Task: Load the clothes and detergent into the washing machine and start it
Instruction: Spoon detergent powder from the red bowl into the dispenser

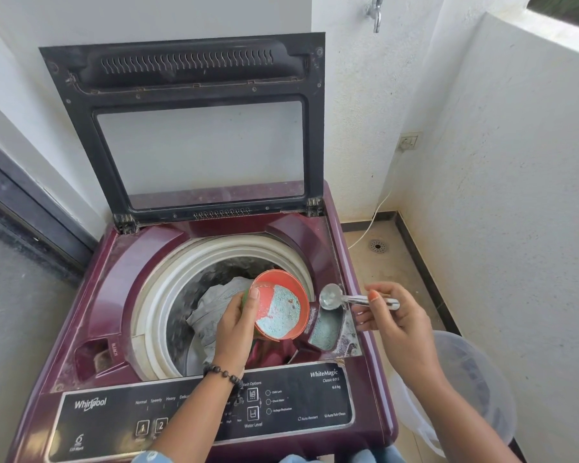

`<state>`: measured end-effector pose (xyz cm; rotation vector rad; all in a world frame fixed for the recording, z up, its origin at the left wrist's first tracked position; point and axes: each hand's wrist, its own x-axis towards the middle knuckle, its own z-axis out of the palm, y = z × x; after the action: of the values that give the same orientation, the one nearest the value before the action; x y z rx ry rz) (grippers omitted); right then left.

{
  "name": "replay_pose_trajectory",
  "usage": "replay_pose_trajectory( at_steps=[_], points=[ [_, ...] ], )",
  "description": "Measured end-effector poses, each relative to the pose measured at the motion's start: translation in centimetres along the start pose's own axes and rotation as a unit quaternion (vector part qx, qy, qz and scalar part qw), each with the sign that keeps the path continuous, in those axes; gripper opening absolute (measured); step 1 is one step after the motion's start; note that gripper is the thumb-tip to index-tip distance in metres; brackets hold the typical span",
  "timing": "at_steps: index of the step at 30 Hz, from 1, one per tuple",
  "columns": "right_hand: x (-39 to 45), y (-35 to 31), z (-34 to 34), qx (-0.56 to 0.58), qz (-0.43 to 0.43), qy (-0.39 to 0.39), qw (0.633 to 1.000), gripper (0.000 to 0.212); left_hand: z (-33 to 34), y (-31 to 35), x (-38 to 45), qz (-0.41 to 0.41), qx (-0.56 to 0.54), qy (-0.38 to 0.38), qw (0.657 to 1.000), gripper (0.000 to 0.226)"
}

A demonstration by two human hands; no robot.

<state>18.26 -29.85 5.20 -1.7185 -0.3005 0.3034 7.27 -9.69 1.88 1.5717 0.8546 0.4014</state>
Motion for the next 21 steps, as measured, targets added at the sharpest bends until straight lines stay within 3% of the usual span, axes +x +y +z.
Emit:
replay_pose_trajectory(
  at_steps=[3,5,8,11,13,16,18,21],
  points=[
    [-0.4,0.5,0.8,0.061,0.044,-0.06,0.995,0.007,0.1,0.5,-0.2,-0.016,0.018,-0.023,0.999,0.021],
    [-0.9,1.0,1.7,0.058,0.056,-0.098,0.992,0.006,0.1,0.4,-0.1,-0.028,0.01,-0.033,0.999,0.028],
    [-1.6,1.4,2.7,0.058,0.068,-0.146,0.985,0.006,0.0,0.0,0.1,-0.048,-0.014,-0.049,0.998,0.075],
    [-1.8,1.6,3.1,0.02,0.045,-0.18,0.982,0.008,0.1,-0.2,0.0,-0.057,-0.023,-0.063,0.996,0.105],
    [-1.7,1.6,3.0,-0.018,0.019,-0.18,0.983,0.012,0.2,0.3,-0.2,-0.059,-0.029,-0.068,0.996,0.098],
    [-1.4,1.1,3.1,-0.04,0.022,-0.193,0.98,0.015,0.5,0.7,-0.4,-0.065,-0.038,-0.083,0.994,0.057],
    [-1.2,1.2,3.2,-0.063,0.021,-0.212,0.975,0.031,0.6,0.7,-0.4,-0.085,-0.033,-0.09,0.992,0.058],
    [-0.9,2.1,3.5,-0.08,0.013,-0.243,0.967,0.073,0.6,0.6,-0.5,-0.086,-0.034,-0.096,0.991,0.088]
  ],
)
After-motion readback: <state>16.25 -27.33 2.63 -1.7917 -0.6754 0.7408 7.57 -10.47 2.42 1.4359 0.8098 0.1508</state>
